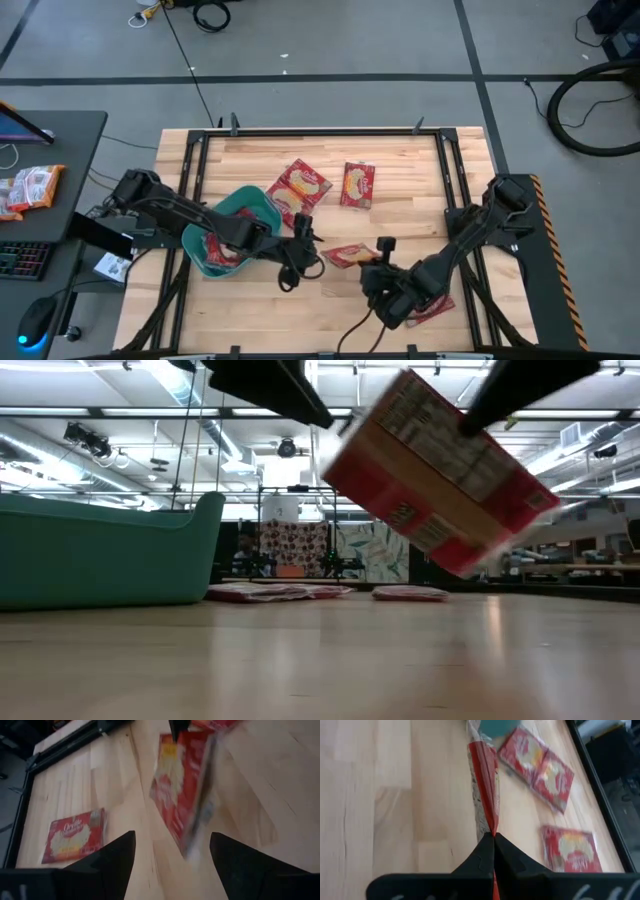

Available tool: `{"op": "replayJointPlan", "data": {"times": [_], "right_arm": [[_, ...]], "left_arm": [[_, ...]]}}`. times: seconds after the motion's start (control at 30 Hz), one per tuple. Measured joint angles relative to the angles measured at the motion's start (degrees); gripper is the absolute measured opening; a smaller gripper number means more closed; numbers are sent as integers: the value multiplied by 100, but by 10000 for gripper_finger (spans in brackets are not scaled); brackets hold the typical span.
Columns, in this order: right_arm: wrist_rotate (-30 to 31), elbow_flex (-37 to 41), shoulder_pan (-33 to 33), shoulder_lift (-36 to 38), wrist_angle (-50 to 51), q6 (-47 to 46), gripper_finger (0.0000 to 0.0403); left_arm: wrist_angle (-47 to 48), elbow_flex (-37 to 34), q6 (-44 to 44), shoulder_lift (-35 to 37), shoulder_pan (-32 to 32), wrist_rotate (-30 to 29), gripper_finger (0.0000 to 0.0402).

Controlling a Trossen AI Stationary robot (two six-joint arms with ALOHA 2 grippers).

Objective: Sort popcorn bags into baskets
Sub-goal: Put the red popcorn bag into the green bin

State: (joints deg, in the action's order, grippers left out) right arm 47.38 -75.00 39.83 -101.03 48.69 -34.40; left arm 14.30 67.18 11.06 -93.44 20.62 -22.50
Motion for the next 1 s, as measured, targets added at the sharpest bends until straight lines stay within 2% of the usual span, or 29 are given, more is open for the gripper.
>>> {"op": "replayJointPlan", "data": {"times": [0.17,0.3,0.43,0.63,0.83,1.0], "right_arm": [[14,0,-267,14,-464,610,2],[19,0,-463,21,-661,857,1],[-176,0,-660,32,-623,1033,1],[-780,0,-894,32,-479,1112,1],[-755,0,-989,32,-878,1489,1],[-781,0,-1115,32,-922,1334,1]], "left_arm": [[-508,1,14,-222,-17,-19,260],[-503,2,-70,-292,-11,-29,259],[-128,2,-141,-277,-17,-46,250],[517,2,-403,-16,-16,-38,231],[409,3,-686,-27,-20,-231,229],[442,4,-855,-33,-20,-53,229]]}}
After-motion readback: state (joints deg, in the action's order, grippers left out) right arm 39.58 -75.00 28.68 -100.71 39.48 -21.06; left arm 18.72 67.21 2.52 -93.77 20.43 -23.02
